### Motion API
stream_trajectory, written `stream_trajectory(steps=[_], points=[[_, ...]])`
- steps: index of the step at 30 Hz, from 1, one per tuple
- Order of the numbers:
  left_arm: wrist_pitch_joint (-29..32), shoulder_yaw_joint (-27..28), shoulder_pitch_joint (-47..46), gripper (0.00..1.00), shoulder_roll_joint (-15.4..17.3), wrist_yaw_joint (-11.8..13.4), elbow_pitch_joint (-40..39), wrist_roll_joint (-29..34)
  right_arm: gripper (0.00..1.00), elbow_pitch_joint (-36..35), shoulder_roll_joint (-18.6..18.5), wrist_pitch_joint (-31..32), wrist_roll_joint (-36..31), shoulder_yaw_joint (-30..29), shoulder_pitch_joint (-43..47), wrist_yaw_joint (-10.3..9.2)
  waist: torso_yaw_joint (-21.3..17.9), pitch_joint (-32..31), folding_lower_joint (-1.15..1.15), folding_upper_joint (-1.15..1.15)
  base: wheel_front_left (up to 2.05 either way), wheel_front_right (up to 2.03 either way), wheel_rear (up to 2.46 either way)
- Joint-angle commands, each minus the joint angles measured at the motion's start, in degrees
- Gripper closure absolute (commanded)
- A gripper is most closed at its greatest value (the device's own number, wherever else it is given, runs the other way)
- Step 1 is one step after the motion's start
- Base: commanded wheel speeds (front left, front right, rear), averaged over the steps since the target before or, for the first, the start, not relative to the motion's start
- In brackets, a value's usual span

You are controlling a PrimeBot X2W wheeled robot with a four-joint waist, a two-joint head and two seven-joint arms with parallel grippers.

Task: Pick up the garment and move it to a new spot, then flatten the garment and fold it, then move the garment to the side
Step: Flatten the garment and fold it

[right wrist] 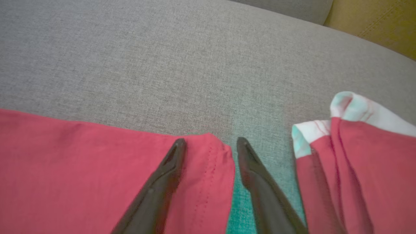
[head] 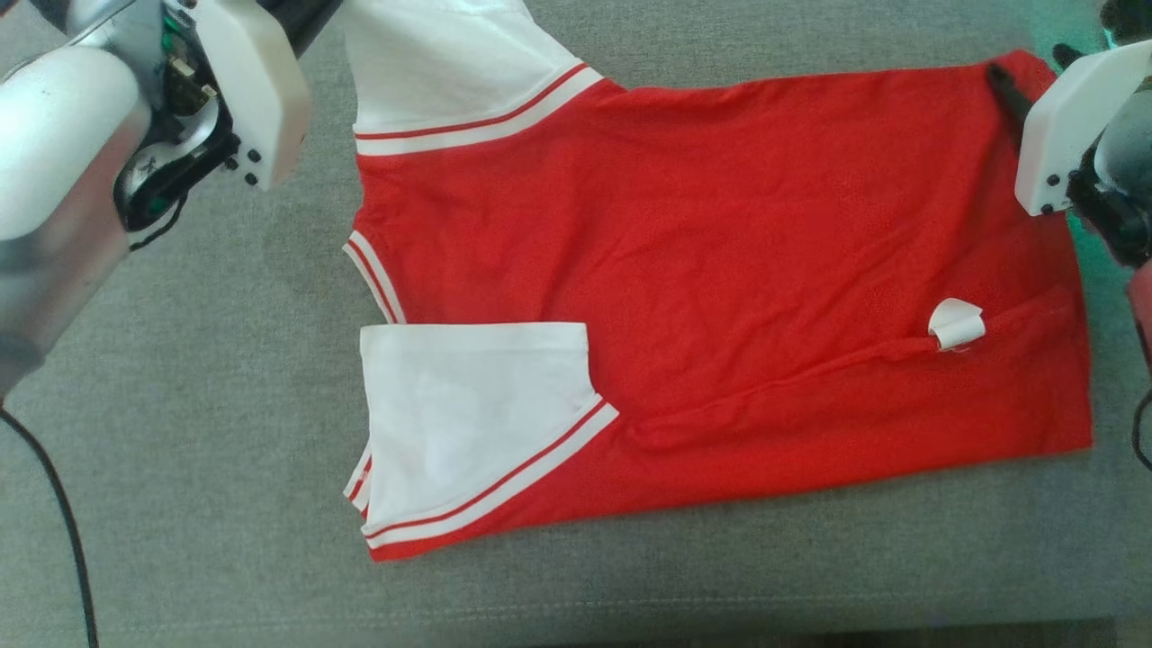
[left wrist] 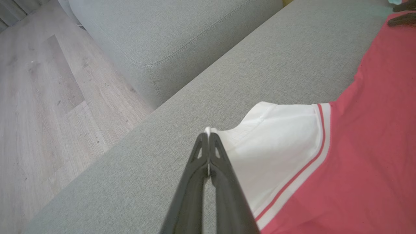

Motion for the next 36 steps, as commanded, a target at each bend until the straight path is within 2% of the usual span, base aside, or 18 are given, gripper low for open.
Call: stream_trajectory(steps=[1,2,3,8,17,25,31,36], points=[[0.0,2.5,-2.0,1.0,2.1,-0.3,-0.7,0.2,0.56,-1.4,-0.2,-0.2,-0.5,0.1,0.4,-0.05,0.2,0.0,0.0,0.0,0.0,0.0,0.0],[0.0,2.5,-2.0,1.0,2.0,-0.3,-0.7,0.2,0.85,-1.3,0.0,0.0,-0.4,0.1,0.5,-0.05,0.2,0.0,0.0,0.0,0.0,0.0,0.0],[-0.1,2.5,-1.9,1.0,2.0,-0.3,-0.6,0.2,1.0,-1.2,0.3,0.2,-0.2,0.1,0.6,-0.05,0.3,0.0,0.0,0.0,0.0,0.0,0.0],[-0.9,2.4,-1.4,1.0,1.9,-0.3,-0.2,0.4,1.0,-1.4,0.2,0.3,0.4,0.7,1.0,-0.05,0.4,-0.7,0.0,0.0,0.0,0.0,0.0],[-7.0,3.3,-2.2,1.0,2.4,0.7,1.5,2.3,1.0,-2.9,-0.4,-4.5,-0.5,-1.2,0.1,-0.05,-0.3,-2.0,0.0,0.0,0.0,0.0,0.0],[-14.2,6.1,-4.3,1.0,1.1,2.8,3.9,3.7,1.0,-2.6,1.0,-10.7,-2.4,-7.1,-1.1,-0.05,-0.6,-2.7,0.0,0.0,0.0,0.0,0.0],[-13.5,6.9,-0.5,1.0,0.4,1.6,3.4,-1.1,1.0,-3.2,1.8,-12.8,-0.4,-8.5,0.8,-0.05,0.1,-3.7,0.0,0.0,0.0,0.0,0.0],[-13.1,7.7,6.0,1.0,1.9,1.9,-1.5,-6.2,1.0,-6.8,1.3,-15.6,-0.1,-9.3,5.3,-0.05,1.1,-4.1,0.0,0.0,0.0,0.0,0.0]])
